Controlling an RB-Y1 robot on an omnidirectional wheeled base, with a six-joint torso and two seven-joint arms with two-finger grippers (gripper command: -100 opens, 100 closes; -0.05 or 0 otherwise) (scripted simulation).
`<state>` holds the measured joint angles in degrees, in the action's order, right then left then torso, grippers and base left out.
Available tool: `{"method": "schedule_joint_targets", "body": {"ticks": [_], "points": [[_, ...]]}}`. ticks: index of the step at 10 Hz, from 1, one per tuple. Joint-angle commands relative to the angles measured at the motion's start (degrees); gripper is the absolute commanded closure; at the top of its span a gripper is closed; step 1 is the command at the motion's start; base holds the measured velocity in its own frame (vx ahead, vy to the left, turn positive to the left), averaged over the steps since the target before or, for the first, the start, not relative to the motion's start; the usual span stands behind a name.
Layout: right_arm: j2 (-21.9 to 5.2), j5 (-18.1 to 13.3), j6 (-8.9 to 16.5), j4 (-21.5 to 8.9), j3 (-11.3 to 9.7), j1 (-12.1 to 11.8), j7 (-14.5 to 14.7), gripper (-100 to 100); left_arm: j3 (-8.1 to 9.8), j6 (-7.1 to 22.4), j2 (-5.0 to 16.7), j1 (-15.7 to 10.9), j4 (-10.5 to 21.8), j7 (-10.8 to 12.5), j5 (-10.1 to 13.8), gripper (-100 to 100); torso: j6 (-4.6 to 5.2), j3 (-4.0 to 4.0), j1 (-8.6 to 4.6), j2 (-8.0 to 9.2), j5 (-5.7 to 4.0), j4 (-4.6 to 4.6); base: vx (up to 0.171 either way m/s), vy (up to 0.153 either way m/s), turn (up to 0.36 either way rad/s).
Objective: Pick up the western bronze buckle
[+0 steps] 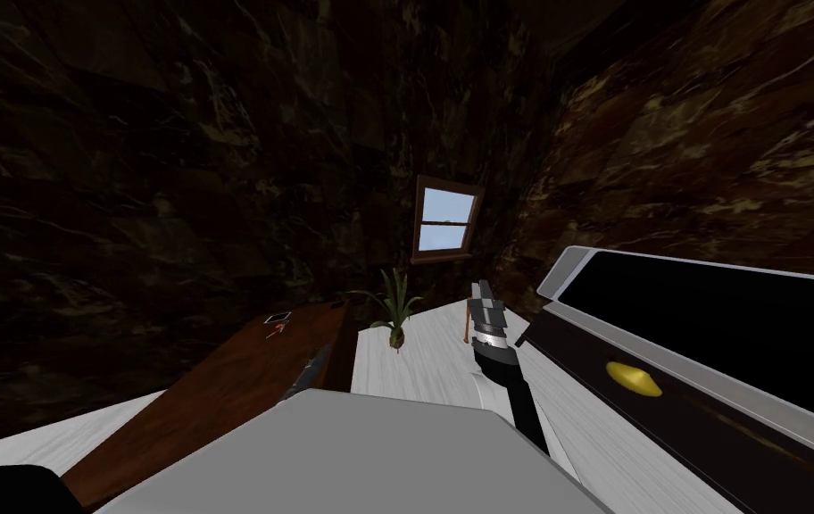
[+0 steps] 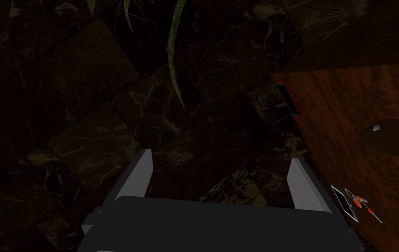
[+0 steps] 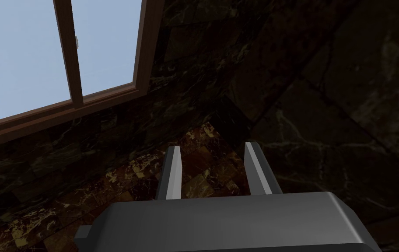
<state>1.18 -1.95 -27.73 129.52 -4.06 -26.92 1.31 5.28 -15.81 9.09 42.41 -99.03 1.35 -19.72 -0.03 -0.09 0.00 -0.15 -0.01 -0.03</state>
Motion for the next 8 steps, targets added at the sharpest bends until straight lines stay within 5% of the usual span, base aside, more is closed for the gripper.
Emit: {"method": "schedule_joint_targets", "body": {"ticks": [1, 6, 8], "points": [[0.0, 0.0, 0.0, 0.0, 0.0, 0.0, 0.0, 0, 0.14, 0.7, 0.4, 0.7, 2.9, -0.1, -1.4, -100, 0.0, 0.0, 0.0, 0.0, 0.0, 0.0, 0.061, -0.002, -0.17], [0.0, 0.0, 0.0, 0.0, 0.0, 0.0, 0.0, 0, 0.43, 1.2, 1.0, 2.1, 8.9, -0.3, -3.8, -100, -0.02, -0.06, 0.05, -0.1, 0.01, -0.02, 0.06, 0.01, -0.096], [0.0, 0.0, 0.0, 0.0, 0.0, 0.0, 0.0, 0, 0.7, 1.6, 1.8, 3.4, 14.3, -0.5, -6.3, -100, 0.01, 0.0, 0.03, 0.0, 0.01, 0.0, 0.07, 0.014, -0.192]]}}
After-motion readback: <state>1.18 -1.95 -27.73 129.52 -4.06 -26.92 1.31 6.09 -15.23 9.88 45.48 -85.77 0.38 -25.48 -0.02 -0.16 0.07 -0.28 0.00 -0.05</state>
